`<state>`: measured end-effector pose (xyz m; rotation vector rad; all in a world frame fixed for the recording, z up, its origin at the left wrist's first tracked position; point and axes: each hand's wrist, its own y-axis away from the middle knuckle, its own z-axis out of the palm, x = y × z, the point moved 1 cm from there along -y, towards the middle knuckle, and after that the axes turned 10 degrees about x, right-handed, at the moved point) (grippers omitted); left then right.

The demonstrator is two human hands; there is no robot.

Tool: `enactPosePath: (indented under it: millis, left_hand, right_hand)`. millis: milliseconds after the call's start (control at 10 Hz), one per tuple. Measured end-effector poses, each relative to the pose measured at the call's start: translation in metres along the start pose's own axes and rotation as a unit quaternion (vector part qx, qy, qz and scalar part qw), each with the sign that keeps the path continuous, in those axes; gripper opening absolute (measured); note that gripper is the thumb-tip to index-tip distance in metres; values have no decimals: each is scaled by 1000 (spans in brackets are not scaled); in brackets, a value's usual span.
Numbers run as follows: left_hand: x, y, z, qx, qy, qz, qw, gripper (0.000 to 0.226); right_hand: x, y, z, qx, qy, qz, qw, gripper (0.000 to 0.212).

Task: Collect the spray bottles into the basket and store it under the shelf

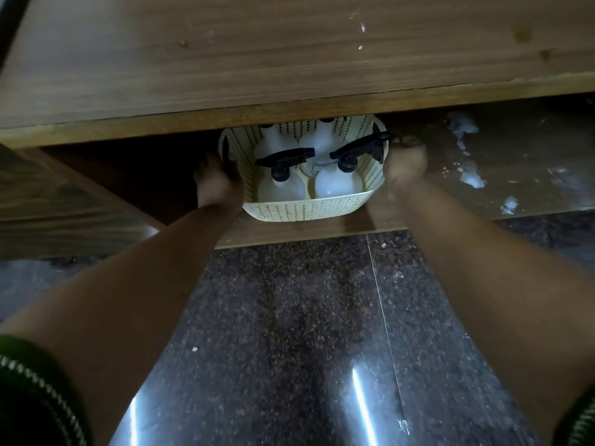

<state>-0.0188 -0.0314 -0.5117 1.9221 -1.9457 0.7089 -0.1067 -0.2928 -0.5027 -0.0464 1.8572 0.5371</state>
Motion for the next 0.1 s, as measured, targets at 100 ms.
enactPosePath:
  millis: [100]
  left_hand:
    - [-5,32,-10,13,-26,54,998,61]
  right_hand:
    - [14,27,-17,65,73,-41,994,30]
